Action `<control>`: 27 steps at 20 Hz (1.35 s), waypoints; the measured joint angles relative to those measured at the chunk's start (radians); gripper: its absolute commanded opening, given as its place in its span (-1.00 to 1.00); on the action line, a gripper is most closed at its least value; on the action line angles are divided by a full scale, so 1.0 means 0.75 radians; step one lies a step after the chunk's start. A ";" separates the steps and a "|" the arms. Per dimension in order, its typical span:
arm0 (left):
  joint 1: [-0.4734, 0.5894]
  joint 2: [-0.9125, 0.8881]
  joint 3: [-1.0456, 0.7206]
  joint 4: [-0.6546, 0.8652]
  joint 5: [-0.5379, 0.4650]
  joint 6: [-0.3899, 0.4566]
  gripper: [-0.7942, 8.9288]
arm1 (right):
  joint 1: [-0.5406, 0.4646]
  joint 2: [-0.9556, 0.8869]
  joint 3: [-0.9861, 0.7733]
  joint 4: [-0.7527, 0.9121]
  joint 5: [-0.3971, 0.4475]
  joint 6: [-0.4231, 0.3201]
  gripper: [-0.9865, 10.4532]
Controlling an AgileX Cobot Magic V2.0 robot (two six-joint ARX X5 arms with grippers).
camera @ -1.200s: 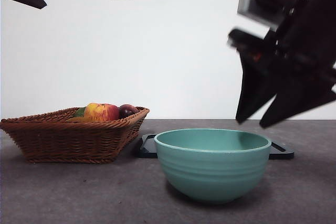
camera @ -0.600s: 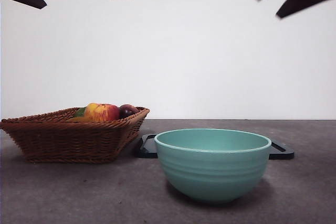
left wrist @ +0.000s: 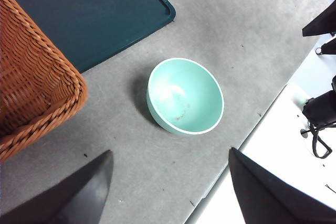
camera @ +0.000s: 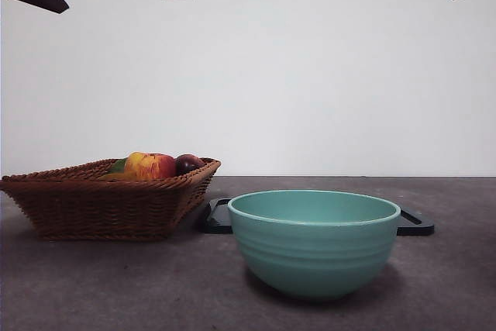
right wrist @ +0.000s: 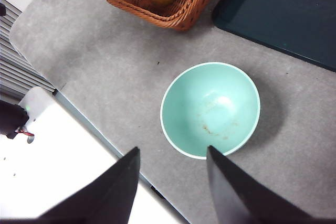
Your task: Pick up the wifruite, put it on the bowl, pick up the plate, put it on desk
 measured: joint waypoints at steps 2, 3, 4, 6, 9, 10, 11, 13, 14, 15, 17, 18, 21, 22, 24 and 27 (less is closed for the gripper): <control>-0.001 0.000 -0.001 0.000 0.000 0.000 -0.13 | 0.000 0.000 0.000 0.000 0.000 -0.001 -0.47; 0.000 0.000 0.000 0.000 0.000 0.000 -0.13 | 0.000 0.000 0.000 0.000 0.000 -0.001 -0.47; -0.001 0.000 0.000 0.000 0.000 0.000 -0.13 | 0.000 0.000 0.000 0.000 0.000 -0.002 -0.47; -0.001 0.000 0.000 0.000 0.000 0.000 -0.14 | 0.000 0.000 0.000 -0.001 0.000 -0.002 -0.47; -0.001 0.000 0.000 0.000 0.000 0.001 -0.50 | 0.000 0.000 0.000 -0.001 0.001 -0.002 -0.77; -0.001 0.000 -0.001 0.000 0.000 0.001 -0.75 | 0.000 0.000 0.000 -0.001 0.001 -0.006 -0.82; 0.000 0.000 -0.001 0.000 0.000 0.001 -0.82 | 0.000 0.000 0.000 -0.001 0.001 -0.011 -0.82; 0.000 0.000 -0.001 -0.001 0.000 0.000 -0.82 | 0.000 0.000 0.000 0.000 0.002 -0.015 -0.82; -0.001 0.000 0.000 -0.001 0.000 0.000 -0.82 | 0.000 0.000 0.000 0.000 0.002 -0.015 -0.82; -0.001 0.000 0.000 -0.001 0.000 0.000 -0.82 | 0.000 0.000 0.000 0.000 0.002 -0.015 -0.82; -0.001 0.000 -0.001 -0.004 0.000 0.000 -0.82 | 0.000 0.000 0.000 0.001 0.002 -0.015 -0.82; 0.000 0.000 0.000 -0.004 0.000 0.000 -0.82 | 0.000 0.000 0.000 0.001 0.002 -0.015 -0.82; 0.000 0.000 0.000 -0.004 0.000 0.000 -0.82 | 0.000 0.000 0.000 0.001 0.002 -0.015 -0.82; -0.001 0.000 -0.001 -0.004 0.000 0.000 -0.82 | 0.000 0.000 0.000 0.001 0.002 -0.015 -0.82; 0.000 0.000 -0.001 -0.004 0.000 0.000 -0.82 | 0.000 0.000 0.000 0.001 0.002 -0.015 -0.82; -0.001 0.000 0.000 -0.004 0.000 0.000 -0.82 | 0.000 0.000 0.000 0.001 0.002 -0.015 -0.82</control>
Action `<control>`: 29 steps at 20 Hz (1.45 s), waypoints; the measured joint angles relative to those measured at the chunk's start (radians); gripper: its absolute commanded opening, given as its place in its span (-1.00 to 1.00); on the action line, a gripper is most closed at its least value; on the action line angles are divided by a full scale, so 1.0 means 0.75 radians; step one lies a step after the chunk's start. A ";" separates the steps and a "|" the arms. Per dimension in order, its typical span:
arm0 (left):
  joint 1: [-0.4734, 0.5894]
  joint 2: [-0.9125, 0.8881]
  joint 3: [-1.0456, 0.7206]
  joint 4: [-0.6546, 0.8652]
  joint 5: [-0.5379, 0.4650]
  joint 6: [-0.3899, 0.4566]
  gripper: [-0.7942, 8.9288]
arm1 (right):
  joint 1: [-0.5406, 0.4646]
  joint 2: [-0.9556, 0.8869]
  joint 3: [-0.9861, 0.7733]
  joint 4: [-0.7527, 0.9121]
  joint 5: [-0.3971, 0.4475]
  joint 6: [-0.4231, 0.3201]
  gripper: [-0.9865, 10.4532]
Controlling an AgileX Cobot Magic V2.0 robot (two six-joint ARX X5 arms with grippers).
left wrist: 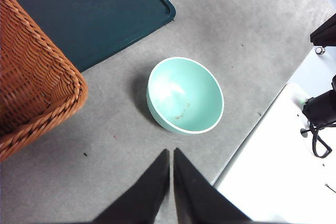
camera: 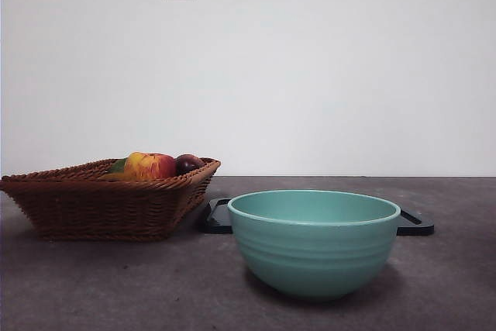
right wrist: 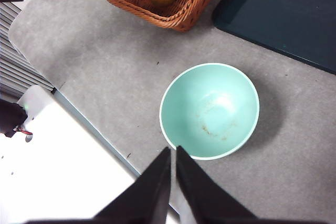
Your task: Pick up the wifruite, put it on the bowl, pick up the plate, put it on desk
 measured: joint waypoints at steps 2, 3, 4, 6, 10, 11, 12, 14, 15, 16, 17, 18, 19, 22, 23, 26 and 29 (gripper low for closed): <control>0.001 0.000 0.000 0.000 0.000 0.000 -0.82 | 0.000 0.000 0.000 0.000 0.000 0.000 -0.82; 0.001 0.000 0.000 0.004 0.000 0.000 -0.82 | 0.000 0.000 0.000 0.000 0.000 0.000 -0.82; 0.003 -0.004 -0.001 0.021 -0.012 0.007 -0.82 | 0.000 0.000 0.000 0.000 0.000 0.000 -0.82; 0.050 -0.054 -0.002 0.119 -0.123 0.038 -0.82 | 0.000 0.000 0.000 0.000 0.000 0.000 -0.82; 0.273 -0.282 -0.064 0.532 -0.278 0.087 -0.82 | 0.000 -0.001 0.000 0.001 0.000 0.000 -0.82; 0.341 -0.357 -0.110 0.642 -0.307 0.097 -0.82 | 0.000 -0.001 0.000 0.001 0.000 0.000 -0.82; 0.398 -0.421 -0.161 0.730 -0.351 0.101 -0.82 | 0.000 -0.001 0.000 0.002 -0.001 0.000 -0.82; 0.500 -0.561 -0.283 0.883 -0.469 0.107 -0.82 | 0.000 -0.001 0.000 0.004 0.000 0.000 -0.82; 0.537 -0.631 -0.350 0.940 -0.516 0.110 -0.82 | 0.000 -0.001 0.000 0.004 -0.001 0.000 -0.82; 0.559 -0.680 -0.403 0.962 -0.547 0.111 -0.82 | 0.000 -0.001 0.000 0.005 0.000 0.000 -0.82; 0.579 -0.730 -0.468 0.970 -0.581 0.111 -0.82 | 0.000 -0.001 0.000 0.006 -0.001 0.000 -0.82; 0.595 -0.775 -0.533 0.970 -0.612 0.111 -0.82 | 0.000 -0.001 0.000 0.007 0.000 0.000 -0.82; 0.609 -0.822 -0.606 0.970 -0.640 0.111 -0.82 | 0.000 -0.001 0.000 0.007 0.000 0.000 -0.82; 0.630 -0.946 -0.781 0.971 -0.649 0.112 -0.82 | 0.000 -0.001 0.000 0.007 0.000 0.000 -0.82; 0.630 -0.984 -0.842 0.973 -0.650 0.112 -0.82 | 0.000 -0.001 0.000 0.007 0.000 0.000 -0.82; 0.630 -1.066 -0.992 0.970 -0.650 0.112 -0.82 | 0.000 -0.001 0.000 0.008 0.000 0.000 -0.82; 0.630 -1.134 -1.098 0.959 -0.650 0.112 -0.82 | 0.000 -0.001 0.000 0.008 0.000 0.000 -0.82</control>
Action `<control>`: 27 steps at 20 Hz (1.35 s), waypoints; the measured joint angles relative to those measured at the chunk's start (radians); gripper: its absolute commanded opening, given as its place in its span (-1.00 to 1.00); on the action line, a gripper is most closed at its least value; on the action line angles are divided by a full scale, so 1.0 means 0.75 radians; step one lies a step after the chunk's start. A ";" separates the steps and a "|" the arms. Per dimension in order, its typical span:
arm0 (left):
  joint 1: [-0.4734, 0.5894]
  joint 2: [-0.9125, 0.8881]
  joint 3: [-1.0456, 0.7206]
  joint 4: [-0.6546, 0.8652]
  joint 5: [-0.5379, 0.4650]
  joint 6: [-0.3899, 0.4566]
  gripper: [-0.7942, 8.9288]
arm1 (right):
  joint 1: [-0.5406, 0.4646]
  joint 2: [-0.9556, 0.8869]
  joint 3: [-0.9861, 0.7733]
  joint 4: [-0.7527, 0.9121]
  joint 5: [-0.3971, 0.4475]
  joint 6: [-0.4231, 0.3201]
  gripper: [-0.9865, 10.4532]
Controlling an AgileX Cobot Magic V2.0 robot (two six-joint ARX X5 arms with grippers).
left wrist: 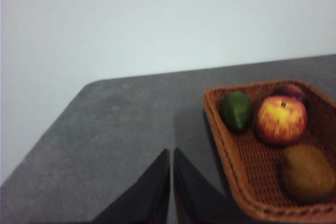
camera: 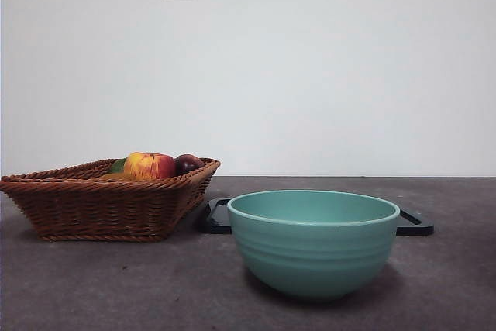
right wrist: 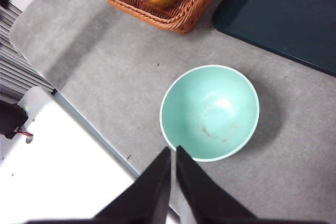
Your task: Pick up the wifruite, put it on the bowl, pick up the plate, put it on desk
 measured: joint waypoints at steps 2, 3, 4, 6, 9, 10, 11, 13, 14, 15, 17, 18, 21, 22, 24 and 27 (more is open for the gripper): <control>0.000 -0.034 -0.039 -0.022 -0.001 0.000 -0.82 | 0.000 0.000 0.000 0.000 0.000 0.000 -0.82; 0.000 -0.047 -0.059 -0.022 -0.002 0.000 -0.82 | 0.000 0.000 0.000 0.000 0.000 0.000 -0.82; 0.000 -0.063 -0.081 -0.023 -0.002 0.000 -0.82 | 0.000 0.000 0.000 0.000 0.000 0.000 -0.82; 0.000 -0.070 -0.119 -0.024 -0.002 -0.002 -0.82 | 0.000 0.000 0.000 0.000 -0.001 0.000 -0.82; 0.000 -0.070 -0.138 -0.032 -0.002 -0.005 -0.82 | 0.000 0.000 0.000 0.001 0.000 0.000 -0.82; 0.000 -0.070 -0.138 -0.035 -0.003 -0.008 -0.82 | 0.000 0.000 0.000 0.001 0.000 0.000 -0.82; 0.000 -0.070 -0.138 -0.068 -0.005 -0.008 -0.82 | 0.000 0.000 0.000 0.001 0.000 0.000 -0.82; 0.000 -0.070 -0.138 -0.090 -0.007 -0.009 -0.82 | 0.000 0.000 0.000 0.001 -0.001 0.000 -0.82; 0.000 -0.070 -0.138 -0.090 -0.007 -0.009 -0.82 | 0.000 0.000 0.000 0.001 -0.001 0.000 -0.82; 0.000 -0.070 -0.138 -0.090 -0.007 -0.012 -0.82 | 0.000 0.000 0.000 0.001 0.000 0.000 -0.82; 0.000 -0.070 -0.138 -0.090 -0.007 -0.012 -0.82 | 0.000 0.000 0.000 0.001 0.000 0.000 -0.82; 0.000 -0.070 -0.138 -0.090 -0.007 -0.012 -0.82 | 0.000 0.000 0.000 0.001 0.000 0.000 -0.82; 0.000 -0.070 -0.138 -0.090 -0.007 -0.012 -0.82 | 0.000 0.000 0.000 0.001 0.000 0.000 -0.82; 0.000 -0.070 -0.138 -0.090 -0.007 -0.012 -0.82 | 0.000 0.000 0.000 0.001 -0.001 0.000 -0.82; 0.000 -0.070 -0.138 -0.090 -0.007 -0.012 -0.82 | 0.000 0.000 0.000 0.001 0.000 0.000 -0.82; 0.000 -0.070 -0.138 -0.090 -0.007 -0.012 -0.82 | 0.000 0.000 0.000 0.001 0.000 0.000 -0.82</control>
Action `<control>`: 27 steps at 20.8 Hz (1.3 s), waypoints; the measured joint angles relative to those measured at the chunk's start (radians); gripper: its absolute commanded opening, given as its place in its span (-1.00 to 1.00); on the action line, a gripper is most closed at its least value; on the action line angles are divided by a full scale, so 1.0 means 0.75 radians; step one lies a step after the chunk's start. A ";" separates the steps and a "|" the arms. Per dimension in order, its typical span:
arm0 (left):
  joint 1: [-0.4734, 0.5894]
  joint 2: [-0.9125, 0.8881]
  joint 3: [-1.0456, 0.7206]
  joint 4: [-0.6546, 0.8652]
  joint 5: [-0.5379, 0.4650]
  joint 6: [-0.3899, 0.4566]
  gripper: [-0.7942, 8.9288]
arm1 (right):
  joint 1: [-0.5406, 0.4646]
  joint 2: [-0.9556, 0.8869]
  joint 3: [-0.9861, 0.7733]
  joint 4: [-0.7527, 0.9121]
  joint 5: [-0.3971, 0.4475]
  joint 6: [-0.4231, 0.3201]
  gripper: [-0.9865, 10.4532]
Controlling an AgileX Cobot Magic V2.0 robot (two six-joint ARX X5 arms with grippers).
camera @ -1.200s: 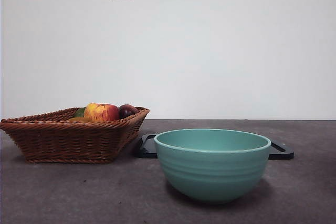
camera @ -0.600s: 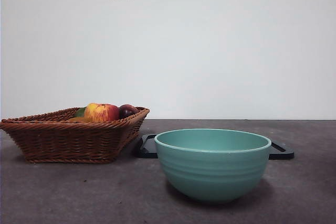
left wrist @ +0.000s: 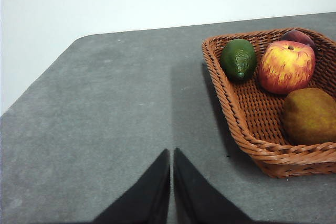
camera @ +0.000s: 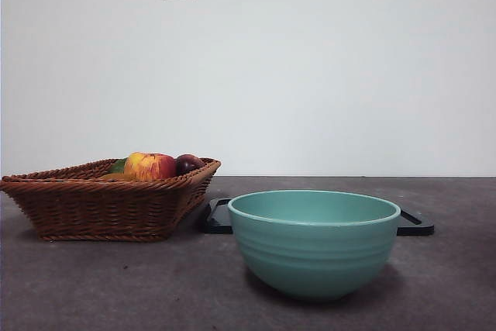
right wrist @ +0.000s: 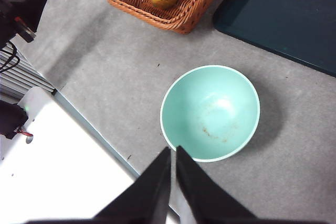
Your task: Pick up the wifruite, put it on the bowl, pick up the plate, put it on desk
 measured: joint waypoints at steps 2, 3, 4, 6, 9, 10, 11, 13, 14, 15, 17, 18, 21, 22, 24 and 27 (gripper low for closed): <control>0.000 0.000 0.000 0.000 0.000 0.000 -0.82 | 0.000 0.000 0.000 0.000 0.000 0.000 -0.82; 0.000 0.000 0.000 0.000 0.000 0.000 -0.82 | 0.000 0.000 0.000 0.000 0.000 0.000 -0.82; 0.000 0.000 0.000 0.000 0.000 0.000 -0.82 | 0.000 0.000 0.000 0.000 -0.001 0.000 -0.82; 0.000 0.000 0.000 0.000 0.000 0.000 -0.82 | 0.000 0.000 0.000 0.000 0.000 0.000 -0.82; 0.000 0.000 0.000 0.000 0.000 0.000 -0.82 | 0.000 0.000 0.000 0.000 0.001 -0.002 -0.82; 0.000 0.000 0.000 0.000 0.000 0.000 -0.82 | -0.001 -0.002 0.000 0.006 0.006 -0.017 -0.82; 0.000 0.000 0.000 0.000 0.000 0.000 -0.82 | -0.014 -0.010 0.000 0.025 0.036 -0.044 -0.82; 0.000 0.000 0.000 0.000 0.000 0.000 -0.82 | -0.072 -0.039 -0.002 0.135 0.108 -0.114 -0.82; 0.000 0.000 0.000 0.000 0.000 0.000 -0.82 | -0.130 -0.061 -0.012 0.226 0.121 -0.152 -0.82; 0.000 0.000 0.000 0.000 0.000 0.000 -0.82 | -0.197 -0.087 -0.033 0.312 0.126 -0.189 -0.82; 0.000 0.000 0.000 0.000 0.000 0.000 -0.82 | -0.359 -0.155 -0.106 0.451 0.131 -0.250 -0.82; 0.000 0.000 0.000 0.000 0.000 0.000 -0.82 | -0.451 -0.199 -0.162 0.525 0.135 -0.279 -0.82; 0.000 0.000 0.000 0.000 0.000 0.000 -0.82 | -0.665 -0.350 -0.345 0.702 0.141 -0.344 -0.82; 0.000 0.000 0.000 0.000 0.000 0.000 -0.82 | -0.723 -0.417 -0.424 0.765 0.141 -0.363 -0.82; 0.000 0.000 0.000 0.000 0.000 0.000 -0.82 | -0.790 -0.517 -0.543 0.864 0.141 -0.388 -0.82; 0.000 0.000 0.000 0.000 0.000 0.000 -0.82 | -0.836 -0.628 -0.671 0.954 0.143 -0.409 -0.82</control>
